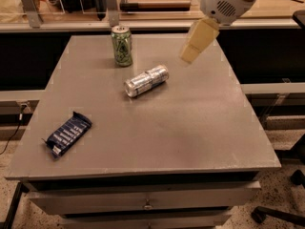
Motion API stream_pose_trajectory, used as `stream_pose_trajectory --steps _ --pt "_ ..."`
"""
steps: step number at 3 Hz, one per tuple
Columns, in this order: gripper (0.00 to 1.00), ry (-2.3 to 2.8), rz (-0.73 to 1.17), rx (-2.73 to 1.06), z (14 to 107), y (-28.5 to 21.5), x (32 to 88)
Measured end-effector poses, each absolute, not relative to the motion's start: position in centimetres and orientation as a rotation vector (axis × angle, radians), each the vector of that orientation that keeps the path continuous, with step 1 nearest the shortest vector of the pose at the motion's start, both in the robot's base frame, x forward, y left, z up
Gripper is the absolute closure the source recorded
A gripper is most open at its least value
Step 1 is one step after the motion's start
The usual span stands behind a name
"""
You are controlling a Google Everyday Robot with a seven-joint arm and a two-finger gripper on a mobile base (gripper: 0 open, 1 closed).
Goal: Move green can near rxbar blueberry
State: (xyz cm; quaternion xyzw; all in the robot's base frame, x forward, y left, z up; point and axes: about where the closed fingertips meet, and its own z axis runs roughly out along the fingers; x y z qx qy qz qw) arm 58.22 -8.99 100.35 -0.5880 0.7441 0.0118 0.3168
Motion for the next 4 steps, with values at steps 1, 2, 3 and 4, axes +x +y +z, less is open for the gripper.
stream_pose_trajectory --steps 1,2,3,4 --pt "0.00 2.019 0.068 -1.415 100.8 -8.6 58.9" --pt "0.00 2.019 0.068 -1.415 100.8 -8.6 58.9" --pt "0.00 1.930 0.112 -1.389 101.8 -6.0 61.2" --pt "0.00 1.791 0.194 -1.354 103.2 -0.8 65.3"
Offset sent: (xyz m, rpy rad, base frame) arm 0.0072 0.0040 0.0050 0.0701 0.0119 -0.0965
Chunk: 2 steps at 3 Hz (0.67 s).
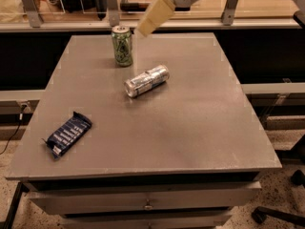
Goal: Move green can near rxbar blueberry
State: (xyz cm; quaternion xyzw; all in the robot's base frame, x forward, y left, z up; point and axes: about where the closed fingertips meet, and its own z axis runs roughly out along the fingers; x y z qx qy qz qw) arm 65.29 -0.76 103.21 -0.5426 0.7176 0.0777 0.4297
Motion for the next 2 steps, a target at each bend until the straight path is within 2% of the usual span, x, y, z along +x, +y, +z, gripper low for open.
stream_pose_trajectory --steps 1,2 --pt "0.00 1.742 0.285 -1.298 103.1 3.1 67.6" --pt "0.00 1.777 0.354 -1.204 101.2 4.9 69.3"
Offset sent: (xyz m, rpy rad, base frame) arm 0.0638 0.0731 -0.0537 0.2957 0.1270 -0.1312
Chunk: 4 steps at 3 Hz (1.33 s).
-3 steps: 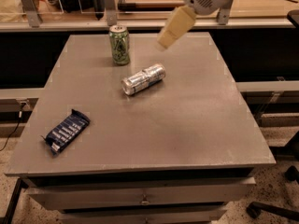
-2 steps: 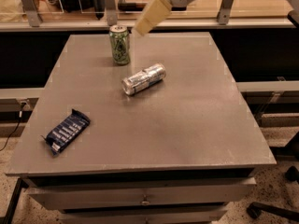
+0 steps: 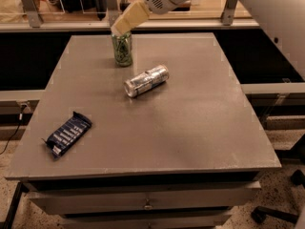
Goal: Move green can near rxbar blueberry
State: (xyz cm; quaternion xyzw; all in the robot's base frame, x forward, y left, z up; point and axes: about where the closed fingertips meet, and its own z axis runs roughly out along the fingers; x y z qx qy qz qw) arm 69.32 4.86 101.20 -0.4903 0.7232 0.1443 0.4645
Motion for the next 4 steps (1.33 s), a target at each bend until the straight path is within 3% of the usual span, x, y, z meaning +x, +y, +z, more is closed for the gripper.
stream_pose_trajectory --steps 4 --pt "0.00 1.863 0.517 -1.024 92.5 9.2 74.9"
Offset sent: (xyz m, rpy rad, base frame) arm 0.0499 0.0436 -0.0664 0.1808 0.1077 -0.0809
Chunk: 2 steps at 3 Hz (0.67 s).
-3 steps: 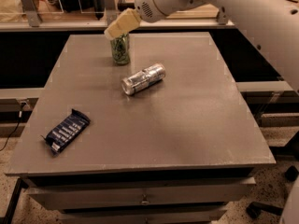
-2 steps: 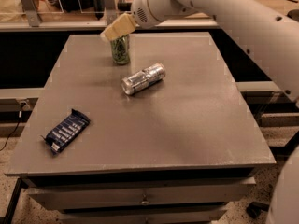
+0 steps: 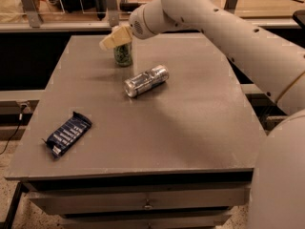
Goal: Move green can near rxbar blueberry
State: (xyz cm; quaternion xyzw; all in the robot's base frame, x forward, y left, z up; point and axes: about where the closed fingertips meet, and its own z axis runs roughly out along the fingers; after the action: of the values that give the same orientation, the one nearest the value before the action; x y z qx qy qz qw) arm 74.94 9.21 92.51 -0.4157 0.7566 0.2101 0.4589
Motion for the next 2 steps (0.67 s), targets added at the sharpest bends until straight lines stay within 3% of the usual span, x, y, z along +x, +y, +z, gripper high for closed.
stream_pose_trajectory --steps 1,2 --pt "0.00 1.863 0.518 -1.024 92.50 9.22 74.93" --pt "0.15 1.864 0.520 -1.027 92.36 9.43 74.90"
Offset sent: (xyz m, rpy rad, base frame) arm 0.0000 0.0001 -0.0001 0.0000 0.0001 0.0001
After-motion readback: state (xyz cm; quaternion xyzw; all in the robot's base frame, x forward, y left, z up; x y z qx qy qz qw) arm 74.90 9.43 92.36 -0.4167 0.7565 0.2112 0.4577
